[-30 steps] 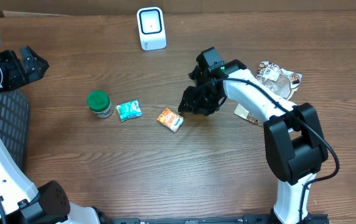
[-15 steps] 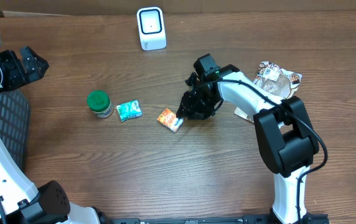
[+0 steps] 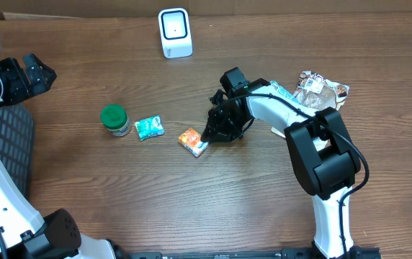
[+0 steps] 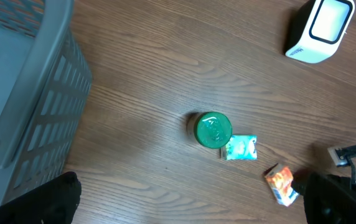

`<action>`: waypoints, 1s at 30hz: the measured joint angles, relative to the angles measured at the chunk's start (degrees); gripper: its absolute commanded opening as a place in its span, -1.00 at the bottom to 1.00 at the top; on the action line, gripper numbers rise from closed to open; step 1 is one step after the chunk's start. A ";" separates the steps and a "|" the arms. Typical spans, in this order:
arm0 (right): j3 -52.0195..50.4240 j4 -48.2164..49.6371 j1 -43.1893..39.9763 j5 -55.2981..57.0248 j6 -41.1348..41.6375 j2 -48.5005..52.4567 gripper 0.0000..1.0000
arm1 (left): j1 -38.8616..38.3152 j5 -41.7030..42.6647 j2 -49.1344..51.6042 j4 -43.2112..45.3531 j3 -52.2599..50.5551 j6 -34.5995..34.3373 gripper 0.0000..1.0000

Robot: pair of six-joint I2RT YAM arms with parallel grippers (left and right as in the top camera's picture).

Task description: Scan the item barcode

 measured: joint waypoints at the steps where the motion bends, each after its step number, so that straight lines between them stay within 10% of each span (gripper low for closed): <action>1: 0.02 0.07 0.00 -0.33 0.13 0.07 -0.92 | 0.00 0.02 0.00 0.00 0.00 0.00 0.99; 30: 0.04 -0.17 -0.02 15.04 2.67 -10.23 -0.92 | 0.00 0.00 0.00 0.00 0.00 0.00 0.99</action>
